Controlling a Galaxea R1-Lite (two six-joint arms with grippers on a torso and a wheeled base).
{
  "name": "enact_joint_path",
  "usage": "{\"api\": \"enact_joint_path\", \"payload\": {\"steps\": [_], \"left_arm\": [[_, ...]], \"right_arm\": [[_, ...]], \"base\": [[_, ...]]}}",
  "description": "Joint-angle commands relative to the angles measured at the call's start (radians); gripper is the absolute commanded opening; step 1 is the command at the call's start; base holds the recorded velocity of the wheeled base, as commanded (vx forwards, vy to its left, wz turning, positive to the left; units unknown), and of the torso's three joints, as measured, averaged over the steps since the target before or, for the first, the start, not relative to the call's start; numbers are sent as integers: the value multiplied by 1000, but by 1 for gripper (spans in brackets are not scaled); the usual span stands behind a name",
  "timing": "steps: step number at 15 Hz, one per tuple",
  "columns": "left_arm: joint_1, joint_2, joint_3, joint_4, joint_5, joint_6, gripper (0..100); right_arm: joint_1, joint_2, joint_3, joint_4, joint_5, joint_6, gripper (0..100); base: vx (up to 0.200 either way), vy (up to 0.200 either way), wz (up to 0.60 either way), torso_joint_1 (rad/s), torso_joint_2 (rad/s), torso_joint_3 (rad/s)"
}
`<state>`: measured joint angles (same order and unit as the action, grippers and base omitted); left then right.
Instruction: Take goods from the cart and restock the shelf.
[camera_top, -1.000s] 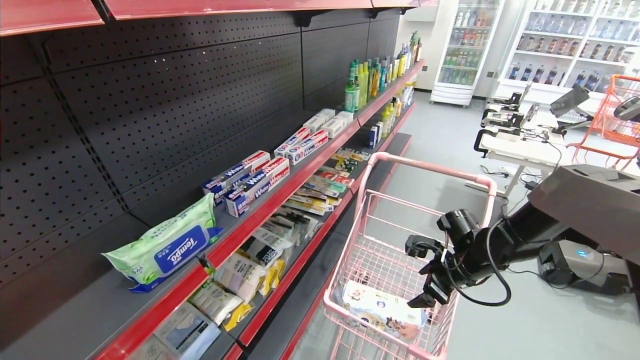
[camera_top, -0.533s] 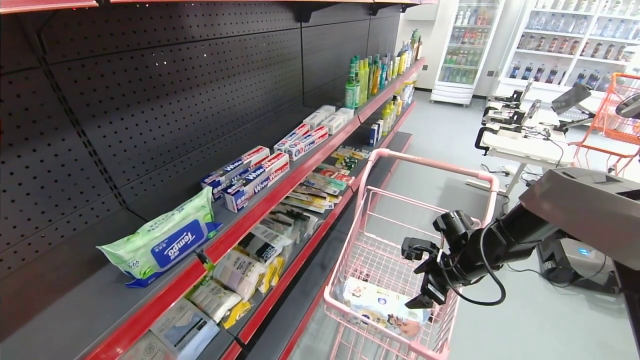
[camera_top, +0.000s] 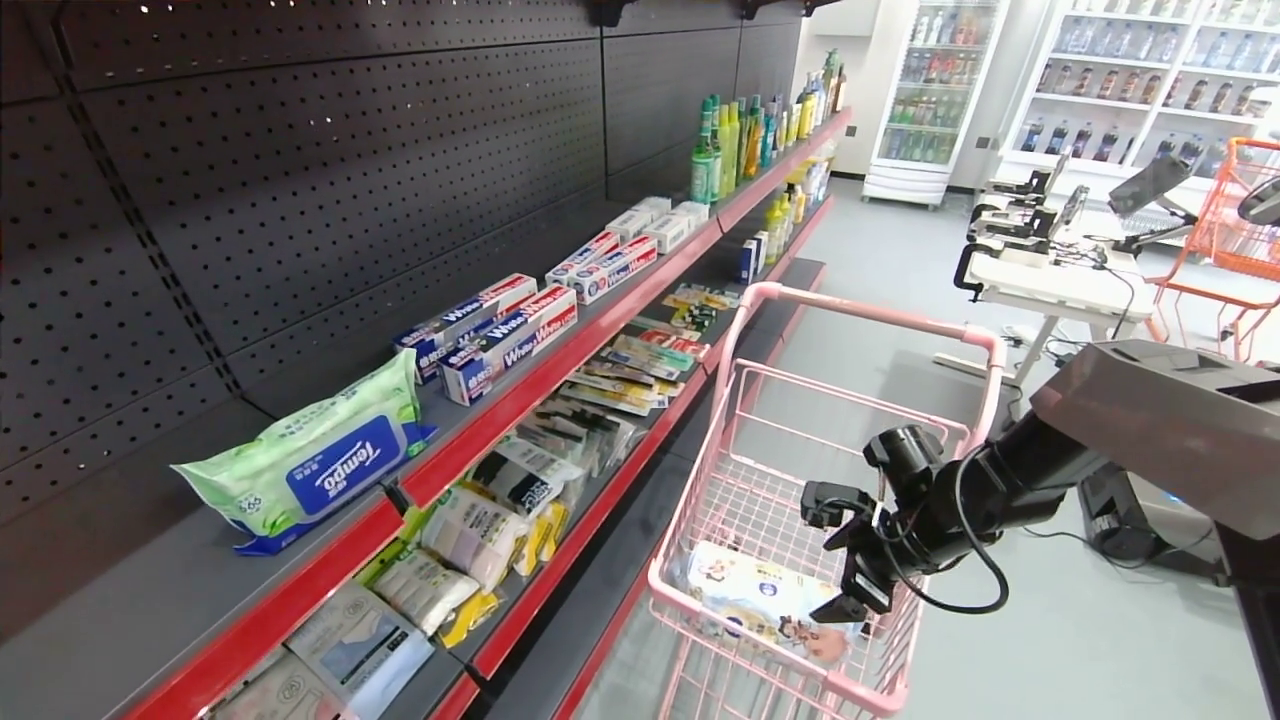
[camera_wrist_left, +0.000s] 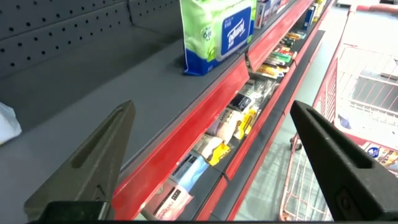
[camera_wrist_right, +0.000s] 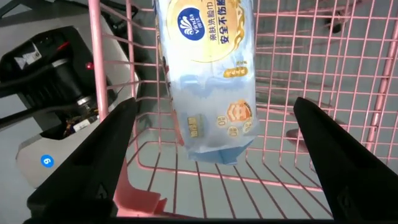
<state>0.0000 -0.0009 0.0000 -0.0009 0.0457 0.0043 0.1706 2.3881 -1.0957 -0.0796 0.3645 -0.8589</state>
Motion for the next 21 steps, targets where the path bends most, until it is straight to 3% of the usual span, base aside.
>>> {"api": "enact_joint_path", "payload": {"steps": [1,10,21], "left_arm": [[0,1,0,-1,0,0,100],[0,1,0,-1,0,0,100],[0,1,0,-1,0,0,100]], "right_arm": [[-3,-1,-4,0,1,0,100],[-20,8,-33,-2,1,0,100],[7,103,-95,1,65,14,100]], "base": [[0,0,0,-168,349,183],[0,0,0,-155,340,180],[0,0,0,-5,16,8]]}}
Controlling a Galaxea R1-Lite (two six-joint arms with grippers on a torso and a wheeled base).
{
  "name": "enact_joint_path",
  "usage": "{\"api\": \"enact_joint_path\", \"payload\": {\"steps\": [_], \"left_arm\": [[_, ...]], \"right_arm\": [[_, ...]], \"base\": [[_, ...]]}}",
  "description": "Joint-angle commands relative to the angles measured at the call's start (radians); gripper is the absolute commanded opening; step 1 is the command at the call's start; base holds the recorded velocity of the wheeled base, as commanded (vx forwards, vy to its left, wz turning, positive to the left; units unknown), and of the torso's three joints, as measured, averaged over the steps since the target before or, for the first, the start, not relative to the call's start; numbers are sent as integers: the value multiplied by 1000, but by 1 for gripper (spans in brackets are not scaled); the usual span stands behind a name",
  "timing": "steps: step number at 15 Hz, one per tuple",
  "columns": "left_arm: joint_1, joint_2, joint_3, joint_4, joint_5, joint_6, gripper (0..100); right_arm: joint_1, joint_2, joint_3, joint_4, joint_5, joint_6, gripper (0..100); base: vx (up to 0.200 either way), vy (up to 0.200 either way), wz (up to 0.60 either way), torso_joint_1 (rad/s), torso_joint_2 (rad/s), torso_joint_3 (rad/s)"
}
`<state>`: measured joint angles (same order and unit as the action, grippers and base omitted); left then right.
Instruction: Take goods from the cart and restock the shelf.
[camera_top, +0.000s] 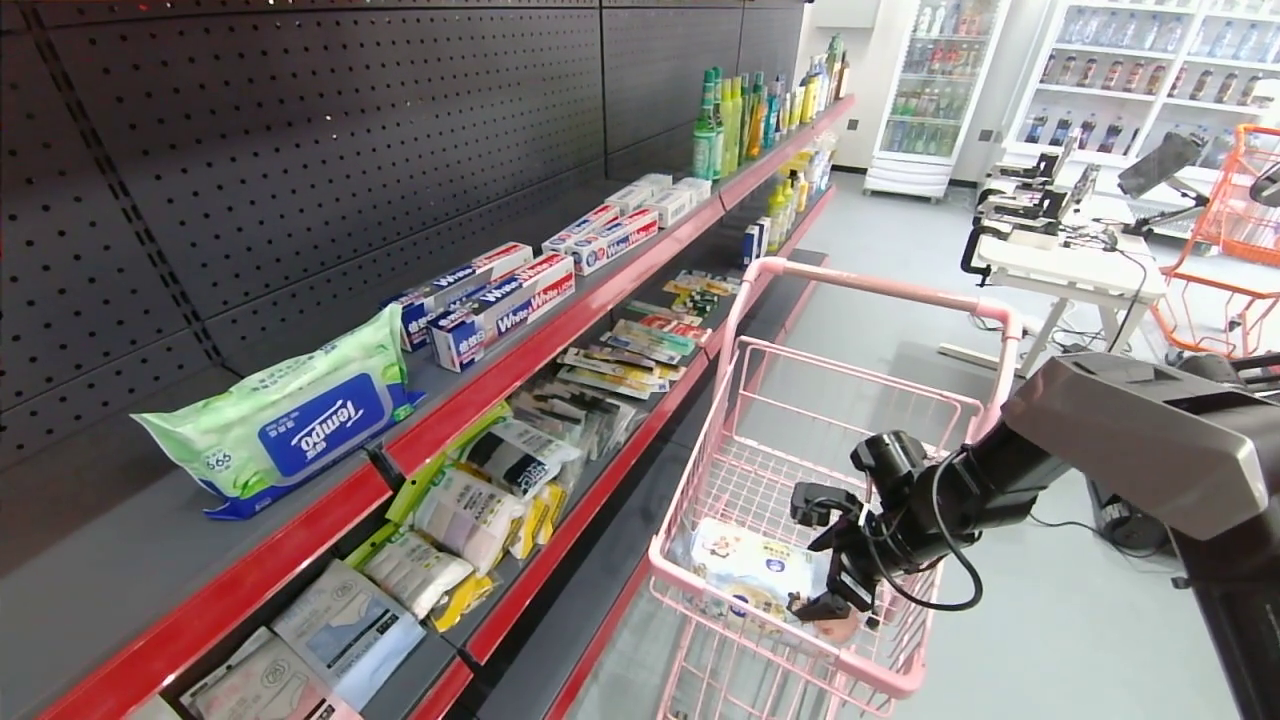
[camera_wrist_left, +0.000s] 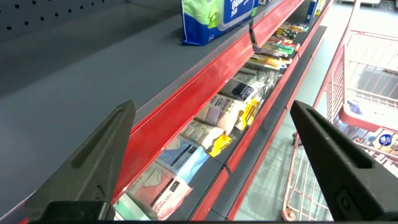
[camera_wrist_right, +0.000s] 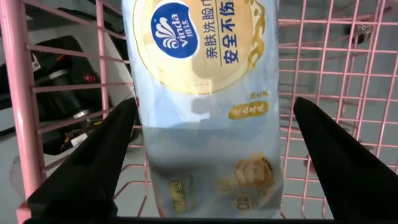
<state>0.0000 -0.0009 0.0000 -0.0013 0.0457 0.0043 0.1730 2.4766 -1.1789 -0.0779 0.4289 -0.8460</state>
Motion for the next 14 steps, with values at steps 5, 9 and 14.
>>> {"api": "enact_joint_path", "payload": {"steps": [5,9,14], "left_arm": [[0,1,0,0,0,0,100],[0,1,0,0,0,0,100],[0,1,0,0,0,0,100]], "right_arm": [[11,15,-8,0,-1,2,100],[13,15,-10,0,-7,15,100],[13,15,-8,0,-6,11,100]], "base": [[0,0,0,0,0,0],[0,0,0,0,0,0],[0,0,0,-126,301,172]]}}
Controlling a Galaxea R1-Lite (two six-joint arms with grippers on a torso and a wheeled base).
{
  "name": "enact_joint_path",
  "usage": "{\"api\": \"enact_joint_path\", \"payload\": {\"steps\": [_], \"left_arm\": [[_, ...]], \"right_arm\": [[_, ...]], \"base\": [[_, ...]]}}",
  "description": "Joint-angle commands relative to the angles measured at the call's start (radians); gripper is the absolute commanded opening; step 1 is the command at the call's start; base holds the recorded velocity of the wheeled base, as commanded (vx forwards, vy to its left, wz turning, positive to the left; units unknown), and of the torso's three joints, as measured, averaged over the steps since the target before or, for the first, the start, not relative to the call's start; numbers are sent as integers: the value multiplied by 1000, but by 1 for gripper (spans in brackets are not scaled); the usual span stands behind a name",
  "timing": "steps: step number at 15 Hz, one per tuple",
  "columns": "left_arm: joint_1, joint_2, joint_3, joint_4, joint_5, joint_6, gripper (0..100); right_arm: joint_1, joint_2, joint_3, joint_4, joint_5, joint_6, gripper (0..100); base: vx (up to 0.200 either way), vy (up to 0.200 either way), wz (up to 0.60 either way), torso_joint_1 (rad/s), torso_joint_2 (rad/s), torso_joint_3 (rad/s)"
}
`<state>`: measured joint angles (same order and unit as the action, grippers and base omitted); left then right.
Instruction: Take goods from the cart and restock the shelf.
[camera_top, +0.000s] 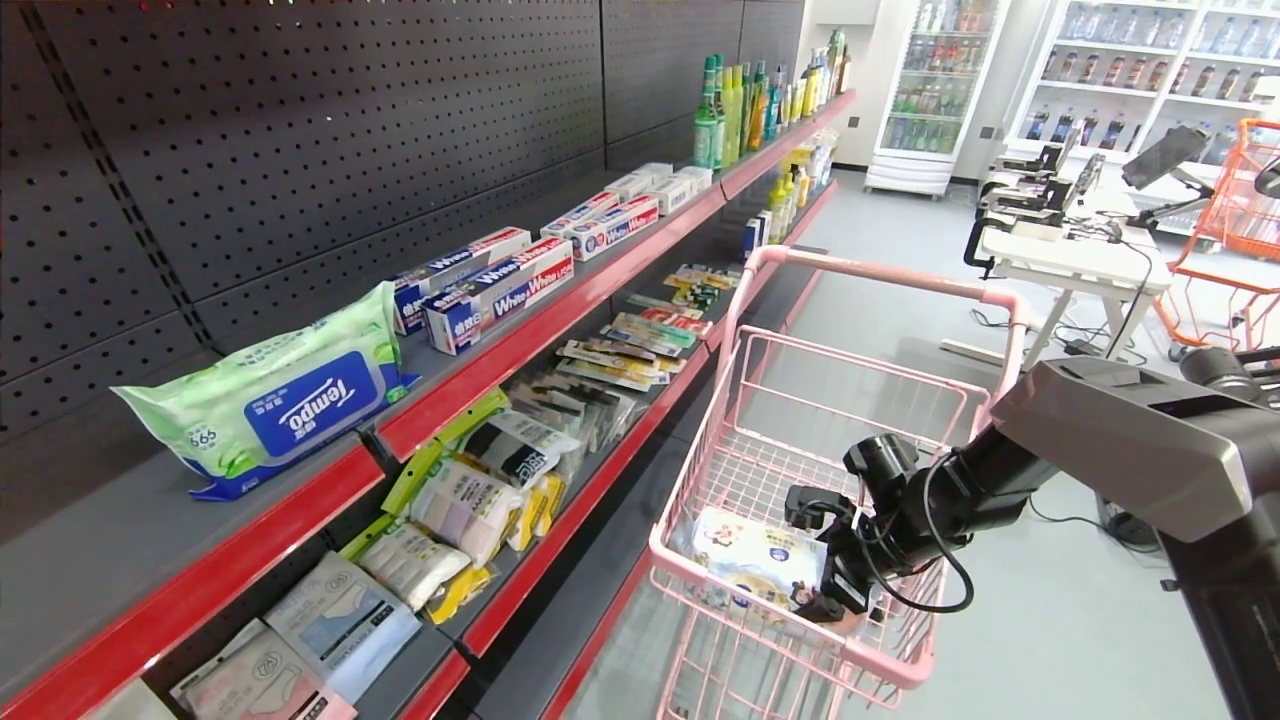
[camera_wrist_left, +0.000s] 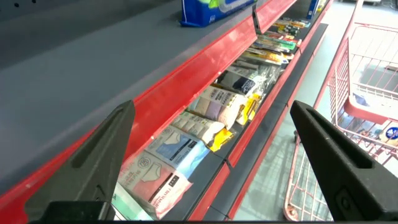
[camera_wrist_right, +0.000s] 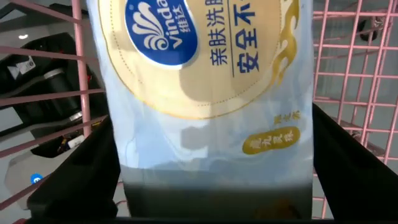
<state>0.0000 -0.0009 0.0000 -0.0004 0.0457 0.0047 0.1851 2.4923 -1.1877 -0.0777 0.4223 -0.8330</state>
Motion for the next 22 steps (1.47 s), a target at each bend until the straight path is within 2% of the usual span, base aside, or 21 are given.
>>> {"api": "enact_joint_path", "payload": {"steps": [1,8,9,15,20,22], "left_arm": [[0,1,0,-1,0,0,100],[0,1,0,-1,0,0,100],[0,1,0,-1,0,0,100],[0,1,0,-1,0,0,100],[0,1,0,-1,0,0,100],[0,1,0,-1,0,0,100]], "right_arm": [[1,-1,0,-1,1,-5,100],[1,-3,0,-1,7,-6,100],[2,-1,-1,-2,7,-2,0],[7,-90,36,-1,44,22,0],[-33,-299,53,-1,-7,241,0],[-62,-434,76,1,-86,338,0]], "base": [[0,0,0,-110,256,129],[0,0,0,-14,32,19],[0,0,0,0,0,0],[0,0,0,0,0,0],[0,0,0,0,0,0],[0,0,0,0,0,0]]}}
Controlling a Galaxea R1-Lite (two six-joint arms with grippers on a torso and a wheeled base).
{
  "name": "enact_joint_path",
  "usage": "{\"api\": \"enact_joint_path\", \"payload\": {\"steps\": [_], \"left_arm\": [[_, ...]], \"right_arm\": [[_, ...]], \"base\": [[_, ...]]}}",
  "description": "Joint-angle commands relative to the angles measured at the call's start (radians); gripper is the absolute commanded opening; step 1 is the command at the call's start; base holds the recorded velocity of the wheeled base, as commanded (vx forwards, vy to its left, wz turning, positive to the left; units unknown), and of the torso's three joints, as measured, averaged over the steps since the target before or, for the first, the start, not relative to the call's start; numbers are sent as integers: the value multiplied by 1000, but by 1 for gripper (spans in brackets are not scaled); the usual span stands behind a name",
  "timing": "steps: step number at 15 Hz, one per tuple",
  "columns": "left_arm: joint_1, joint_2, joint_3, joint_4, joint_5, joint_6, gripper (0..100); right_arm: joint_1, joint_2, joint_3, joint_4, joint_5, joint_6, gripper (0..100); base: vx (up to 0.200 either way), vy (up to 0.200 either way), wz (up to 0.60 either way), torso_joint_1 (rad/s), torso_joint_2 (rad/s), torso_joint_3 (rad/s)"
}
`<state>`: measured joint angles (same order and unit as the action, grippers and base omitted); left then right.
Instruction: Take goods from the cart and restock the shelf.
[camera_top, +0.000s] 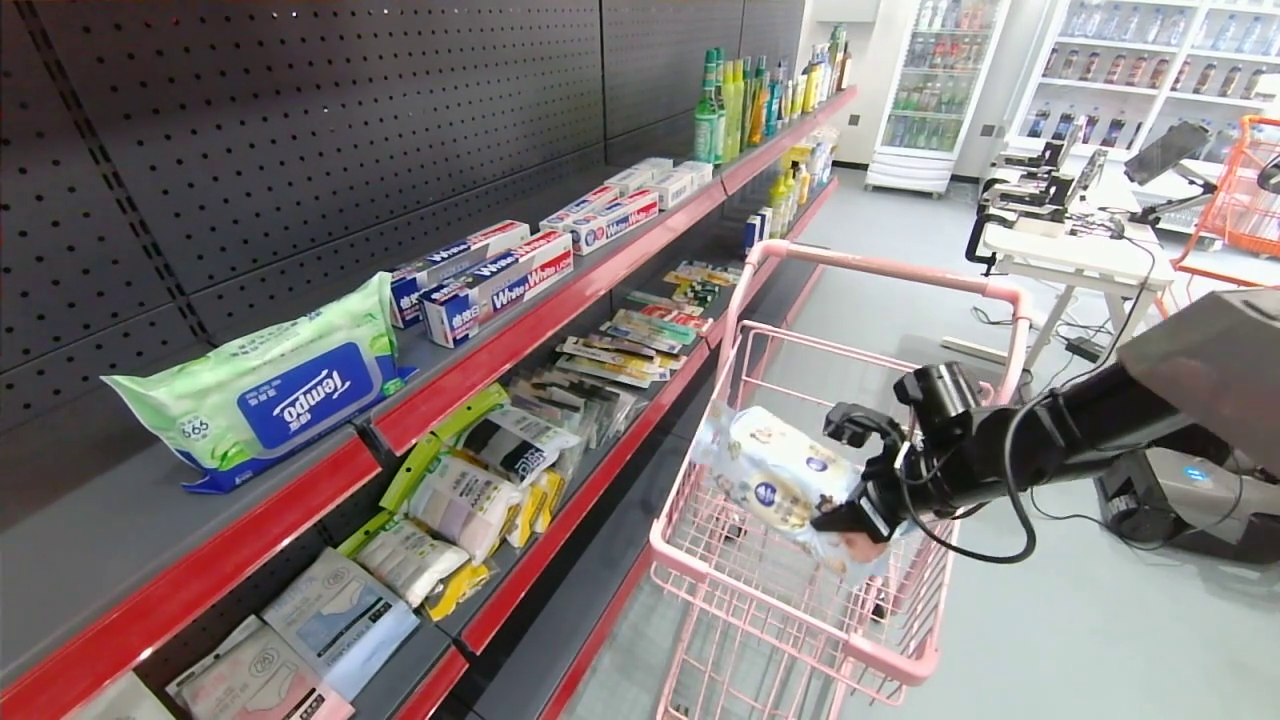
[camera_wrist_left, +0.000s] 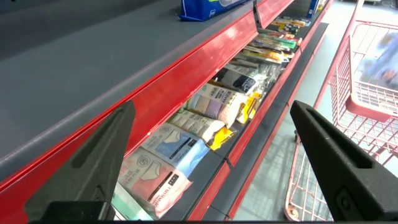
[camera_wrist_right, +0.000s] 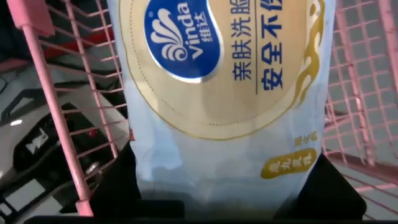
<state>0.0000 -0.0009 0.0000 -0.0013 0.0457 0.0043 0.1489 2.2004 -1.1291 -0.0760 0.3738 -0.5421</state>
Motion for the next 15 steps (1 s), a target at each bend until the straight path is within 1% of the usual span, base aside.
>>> {"api": "enact_joint_path", "payload": {"steps": [1,2,3,4,5,6,9,10,12,15], "left_arm": [[0,1,0,0,0,0,100],[0,1,0,0,0,0,100],[0,1,0,0,0,0,100],[0,1,0,0,0,0,100],[0,1,0,0,0,0,100],[0,1,0,0,0,0,100],[0,1,0,0,0,0,100],[0,1,0,0,0,0,100],[0,1,0,0,0,0,100],[0,1,0,0,0,0,100]], "right_arm": [[-28,-252,46,10,-112,163,0],[-22,-381,78,13,-208,301,0],[-22,-493,118,13,-303,376,0],[-25,-599,161,15,-389,426,0],[-28,-708,213,19,-447,461,0],[-38,-824,266,31,-477,476,0],[-86,-1127,410,137,-509,432,0],[-108,-1182,447,142,-512,409,0],[-187,-1260,486,142,-504,370,0],[-209,-1315,526,143,-504,358,0]], "base": [[0,0,0,0,0,0],[0,0,0,0,0,0],[0,0,0,0,0,0],[0,0,0,0,0,0],[0,0,0,0,0,0],[0,0,0,0,0,0],[0,0,0,0,0,0],[0,0,0,0,0,0],[0,0,0,0,0,0],[0,0,0,0,0,0]]}}
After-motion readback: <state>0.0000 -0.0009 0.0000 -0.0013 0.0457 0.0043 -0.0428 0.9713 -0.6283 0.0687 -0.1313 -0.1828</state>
